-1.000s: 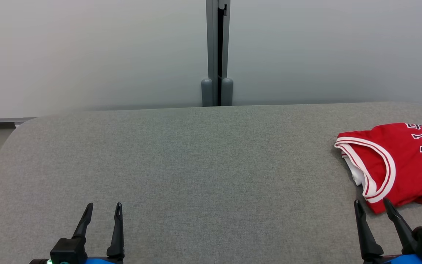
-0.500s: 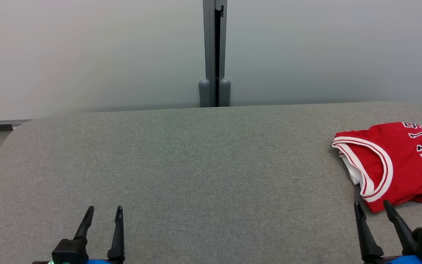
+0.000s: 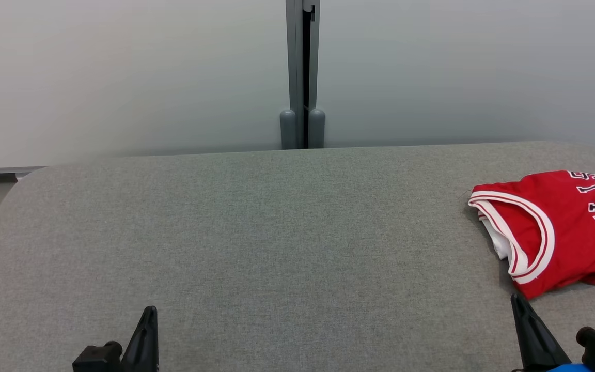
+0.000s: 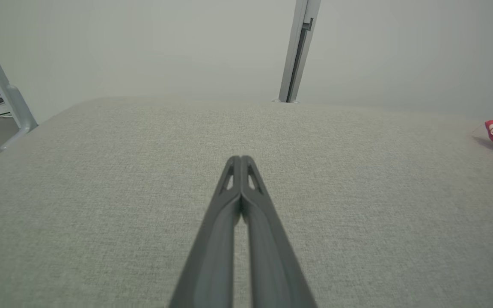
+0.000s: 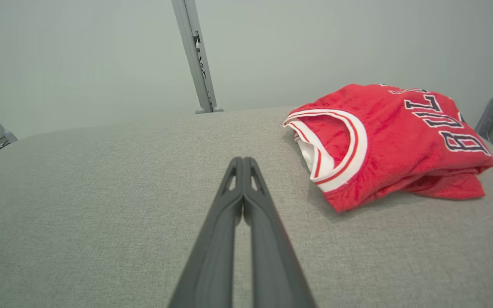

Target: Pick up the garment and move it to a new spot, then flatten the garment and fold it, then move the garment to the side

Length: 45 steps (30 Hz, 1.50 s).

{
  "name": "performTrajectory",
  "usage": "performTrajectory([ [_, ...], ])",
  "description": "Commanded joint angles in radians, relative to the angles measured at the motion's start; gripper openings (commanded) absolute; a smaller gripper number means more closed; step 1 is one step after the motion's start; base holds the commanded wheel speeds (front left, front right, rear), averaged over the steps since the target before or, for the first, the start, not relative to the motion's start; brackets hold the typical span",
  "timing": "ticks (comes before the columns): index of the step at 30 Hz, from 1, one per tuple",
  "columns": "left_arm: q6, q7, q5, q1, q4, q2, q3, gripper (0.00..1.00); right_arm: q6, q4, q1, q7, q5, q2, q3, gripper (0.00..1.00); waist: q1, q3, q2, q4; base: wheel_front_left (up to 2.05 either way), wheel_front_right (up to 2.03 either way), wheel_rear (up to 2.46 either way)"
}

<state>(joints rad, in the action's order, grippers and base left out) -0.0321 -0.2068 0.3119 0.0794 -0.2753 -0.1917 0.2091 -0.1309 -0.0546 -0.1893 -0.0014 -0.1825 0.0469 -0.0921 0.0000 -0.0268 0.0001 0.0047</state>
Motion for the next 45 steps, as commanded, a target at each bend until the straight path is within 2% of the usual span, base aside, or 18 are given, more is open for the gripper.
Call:
performTrajectory([
  [1, 0.007, 0.008, 0.041, -0.022, 0.014, -0.003, -0.017, 0.0, 0.0, -0.007, 0.015, 0.0, -0.049, 0.003, 0.0, 0.0, 0.0, 0.0, -0.0001, 0.0, 0.0, 0.0, 0.0],
  [21, 0.048, 0.089, 0.368, -0.068, 0.02, 0.034, -0.097, 0.0, 0.0, 0.073, 0.092, 0.022, -0.419, 0.014, 0.005, 0.0, 0.0, 0.005, -0.0001, -0.001, 0.0, 0.0, 0.0],
  [45, 0.087, 0.166, 0.675, -0.111, 0.025, 0.07, -0.173, 0.0, 0.0, 0.146, 0.162, 0.045, -0.76, 0.018, 0.005, 0.0, 0.0, 0.011, -0.0001, -0.002, 0.0, 0.0, 0.0],
])
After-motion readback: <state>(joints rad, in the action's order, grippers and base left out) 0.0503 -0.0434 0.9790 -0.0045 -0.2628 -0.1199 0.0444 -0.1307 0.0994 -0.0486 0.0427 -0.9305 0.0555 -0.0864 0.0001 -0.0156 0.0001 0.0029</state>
